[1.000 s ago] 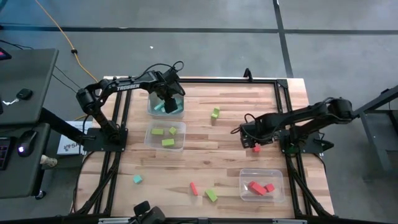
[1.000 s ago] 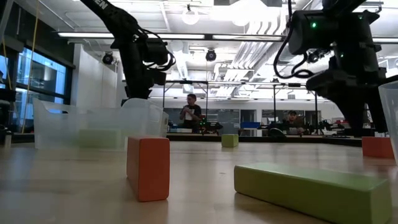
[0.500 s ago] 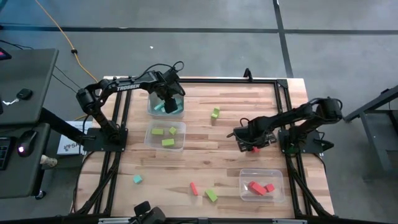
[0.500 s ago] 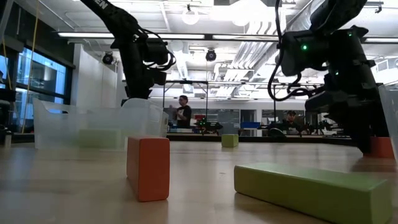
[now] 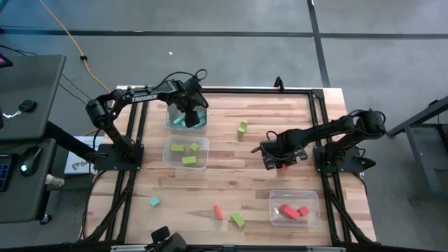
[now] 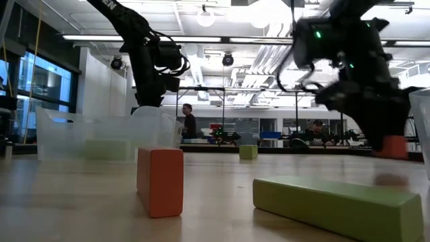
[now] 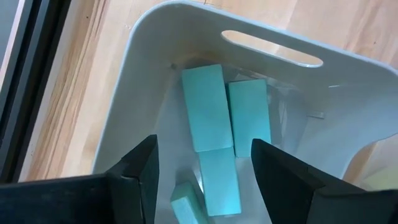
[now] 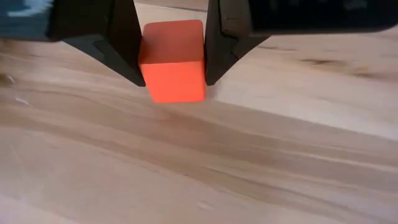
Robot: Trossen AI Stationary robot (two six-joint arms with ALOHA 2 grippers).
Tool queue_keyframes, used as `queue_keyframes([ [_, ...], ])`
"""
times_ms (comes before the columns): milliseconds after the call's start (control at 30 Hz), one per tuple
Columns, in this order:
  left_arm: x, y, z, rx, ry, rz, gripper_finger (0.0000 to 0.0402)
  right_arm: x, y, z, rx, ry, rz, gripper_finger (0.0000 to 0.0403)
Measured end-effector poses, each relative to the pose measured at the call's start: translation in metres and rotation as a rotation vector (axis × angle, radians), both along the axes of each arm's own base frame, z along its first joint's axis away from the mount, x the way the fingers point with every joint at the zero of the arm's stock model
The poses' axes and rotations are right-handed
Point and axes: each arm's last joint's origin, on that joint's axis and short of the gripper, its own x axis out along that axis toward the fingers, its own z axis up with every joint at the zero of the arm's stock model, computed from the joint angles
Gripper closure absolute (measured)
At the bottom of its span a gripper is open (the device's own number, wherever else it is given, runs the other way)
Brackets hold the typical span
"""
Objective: Sort & place blocks by color
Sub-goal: Put the orange block into the right transparent bin
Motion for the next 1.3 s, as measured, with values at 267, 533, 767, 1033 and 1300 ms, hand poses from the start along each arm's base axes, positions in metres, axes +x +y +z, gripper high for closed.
queue_keyframes([
  [267, 0.0, 0.0, 0.0, 0.0, 0.0, 0.001, 0.0213, 0.024, 0.013, 0.039, -0.113, -0.117, 0.061, 0.0294],
  [533, 0.0, 0.0, 0.0, -0.002, -0.002, 0.01, 0.0213, 0.039, 0.033, 0.077, -0.251, -0.238, 0.098, 0.0294],
  [767, 0.0, 0.0, 0.004, -0.005, 0.001, 0.01, 0.0213, 0.038, 0.049, 0.086, -0.266, -0.253, 0.059, 0.0294],
  [1033, 0.005, 0.005, 0.032, -0.009, -0.011, 0.039, 0.0212, 0.031, 0.072, 0.086, -0.256, -0.262, 0.002, 0.0294],
  [1300, 0.016, -0.002, 0.051, -0.009, -0.027, 0.031, 0.0217, 0.019, 0.101, 0.085, -0.19, -0.248, 0.038, 0.0294],
])
